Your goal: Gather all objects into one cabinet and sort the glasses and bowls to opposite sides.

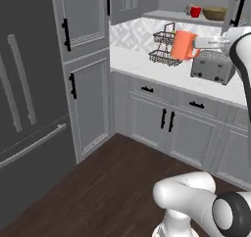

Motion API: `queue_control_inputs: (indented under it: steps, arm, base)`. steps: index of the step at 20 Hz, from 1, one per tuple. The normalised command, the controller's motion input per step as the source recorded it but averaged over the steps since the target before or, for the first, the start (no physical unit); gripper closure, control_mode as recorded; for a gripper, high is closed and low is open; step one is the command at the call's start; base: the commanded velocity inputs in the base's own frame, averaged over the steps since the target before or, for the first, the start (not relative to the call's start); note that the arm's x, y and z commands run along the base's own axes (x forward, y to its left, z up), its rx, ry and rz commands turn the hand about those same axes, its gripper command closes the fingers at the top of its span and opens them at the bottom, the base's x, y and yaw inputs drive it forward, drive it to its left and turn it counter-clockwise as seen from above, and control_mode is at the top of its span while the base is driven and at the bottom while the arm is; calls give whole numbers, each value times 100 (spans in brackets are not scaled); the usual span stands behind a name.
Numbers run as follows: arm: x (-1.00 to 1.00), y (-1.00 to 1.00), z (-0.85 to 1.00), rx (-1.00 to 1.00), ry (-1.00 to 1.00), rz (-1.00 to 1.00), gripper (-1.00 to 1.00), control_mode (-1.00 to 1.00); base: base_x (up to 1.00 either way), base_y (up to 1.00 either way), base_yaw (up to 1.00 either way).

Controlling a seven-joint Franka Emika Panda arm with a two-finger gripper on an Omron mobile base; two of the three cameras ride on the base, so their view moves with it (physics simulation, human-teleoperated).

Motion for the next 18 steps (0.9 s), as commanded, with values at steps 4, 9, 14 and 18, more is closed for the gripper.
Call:
queue_control_inputs:
  steps: [4, 9, 14, 18]
  arm:
    - [0, 0, 0, 0, 0, 0, 100, 100]
    - [0, 0, 0, 0, 0, 0, 100, 100]
    - [0, 0, 0, 0, 0, 0, 100, 100]
    - [0, 0, 0, 0, 0, 0, 100, 100]
  base:
    - [100, 55, -59]
    - [100, 56, -63]
    - [100, 46, -64]
    - [90, 42, -49]
